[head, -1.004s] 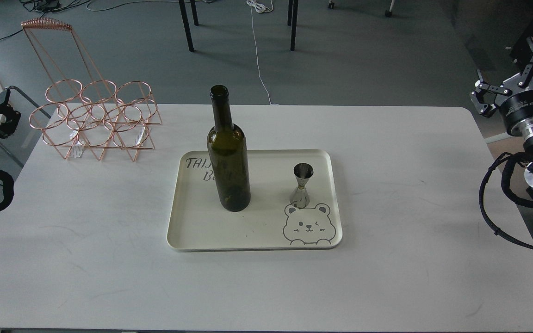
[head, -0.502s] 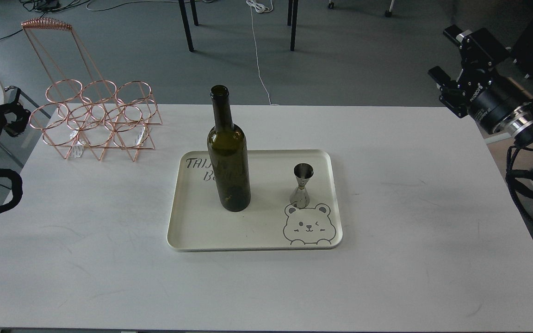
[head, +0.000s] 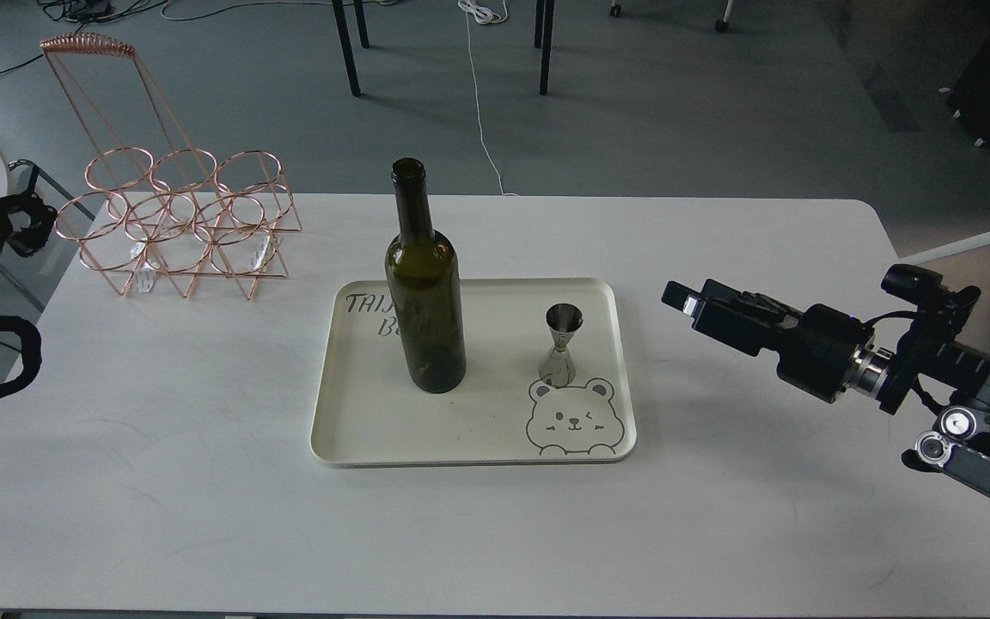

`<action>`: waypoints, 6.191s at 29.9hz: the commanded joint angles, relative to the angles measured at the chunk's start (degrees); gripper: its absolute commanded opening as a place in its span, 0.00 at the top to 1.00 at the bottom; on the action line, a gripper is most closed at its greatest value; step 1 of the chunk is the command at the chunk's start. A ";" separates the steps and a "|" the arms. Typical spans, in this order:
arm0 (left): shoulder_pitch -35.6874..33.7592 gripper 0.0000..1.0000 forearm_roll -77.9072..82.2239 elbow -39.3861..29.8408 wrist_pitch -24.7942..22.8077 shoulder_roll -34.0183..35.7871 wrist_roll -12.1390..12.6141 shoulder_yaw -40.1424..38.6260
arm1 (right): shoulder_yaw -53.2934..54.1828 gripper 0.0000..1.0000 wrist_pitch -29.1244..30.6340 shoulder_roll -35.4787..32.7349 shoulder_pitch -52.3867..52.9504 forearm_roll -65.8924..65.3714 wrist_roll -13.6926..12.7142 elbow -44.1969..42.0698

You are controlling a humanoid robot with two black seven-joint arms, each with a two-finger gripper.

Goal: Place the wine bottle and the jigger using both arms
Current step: 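Move the right gripper in toward the steel jigger on the tray, then close the right gripper around the steel jigger, then lift the jigger off the tray and carry it away from the bottle, then lower the jigger onto the table beside the tray and release, then withdraw the right gripper and bring the left gripper forward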

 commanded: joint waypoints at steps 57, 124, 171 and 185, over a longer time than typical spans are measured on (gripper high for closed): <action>-0.20 0.01 0.17 0.34 0.00 -0.20 -0.09 0.19 | -15.68 0.95 -18.96 31.87 12.24 -18.11 -0.02 -34.58; -0.37 0.01 0.26 -0.10 0.00 0.59 0.00 0.19 | -3.64 0.72 -19.19 9.99 -1.38 -0.97 -0.02 -31.23; -1.43 0.01 0.26 -5.81 0.00 4.19 0.62 0.36 | 1.72 0.06 -18.01 -6.37 15.22 28.27 -0.02 -13.65; -0.55 0.02 0.52 -26.53 0.00 17.89 2.90 0.89 | 11.83 0.05 2.03 4.53 18.57 67.91 -0.02 -27.27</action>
